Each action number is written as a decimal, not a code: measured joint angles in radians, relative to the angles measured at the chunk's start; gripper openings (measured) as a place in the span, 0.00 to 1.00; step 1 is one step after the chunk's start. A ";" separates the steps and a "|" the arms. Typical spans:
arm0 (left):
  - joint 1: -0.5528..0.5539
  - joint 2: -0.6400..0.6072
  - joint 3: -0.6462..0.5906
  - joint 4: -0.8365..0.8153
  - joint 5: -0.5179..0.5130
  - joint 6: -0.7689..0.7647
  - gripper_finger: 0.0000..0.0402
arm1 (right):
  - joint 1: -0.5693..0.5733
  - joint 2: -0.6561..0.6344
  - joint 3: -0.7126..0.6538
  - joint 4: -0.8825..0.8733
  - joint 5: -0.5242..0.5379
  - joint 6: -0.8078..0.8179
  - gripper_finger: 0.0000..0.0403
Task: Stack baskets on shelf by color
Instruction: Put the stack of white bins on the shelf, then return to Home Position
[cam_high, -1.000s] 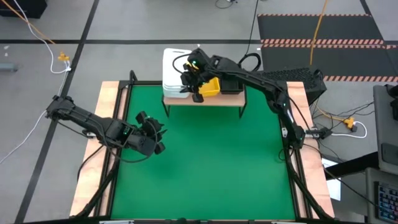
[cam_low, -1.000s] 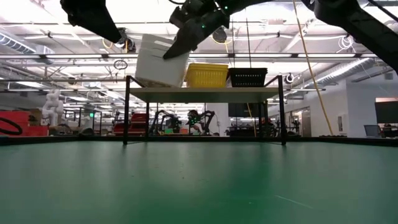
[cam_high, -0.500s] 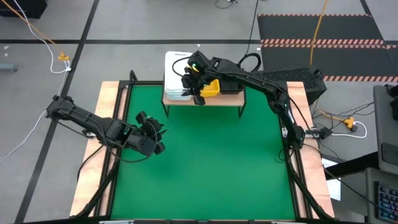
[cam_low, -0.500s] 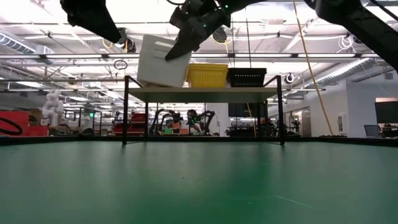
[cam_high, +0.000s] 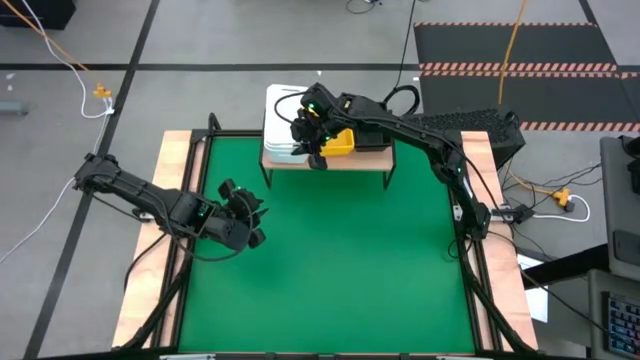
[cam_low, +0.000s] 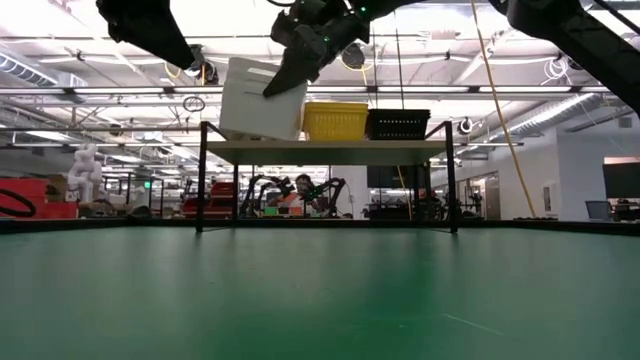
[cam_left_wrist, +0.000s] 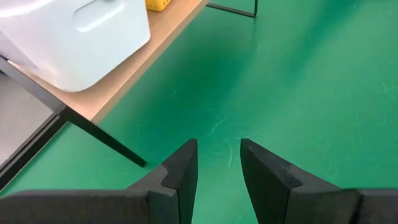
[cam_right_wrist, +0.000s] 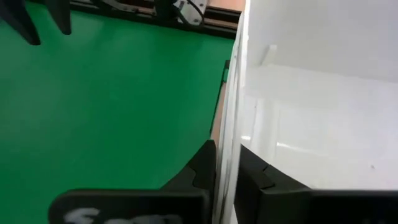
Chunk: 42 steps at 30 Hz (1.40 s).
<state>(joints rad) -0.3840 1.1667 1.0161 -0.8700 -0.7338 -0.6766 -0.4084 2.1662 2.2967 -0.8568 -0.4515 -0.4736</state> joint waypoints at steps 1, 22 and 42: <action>0.000 0.000 0.000 0.000 0.000 0.000 0.31 | 0.000 0.000 0.000 0.002 0.010 0.011 0.05; 0.000 0.000 0.000 0.001 -0.005 -0.012 0.31 | 0.011 -0.032 -0.032 0.014 0.034 0.046 0.09; 0.003 -0.010 0.000 0.010 -0.235 0.026 0.31 | 0.044 -0.361 -0.083 0.087 0.084 0.067 0.47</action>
<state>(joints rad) -0.3813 1.1564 1.0161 -0.8604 -0.9683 -0.6507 -0.3645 1.8053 2.2139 -0.7702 -0.3674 -0.4068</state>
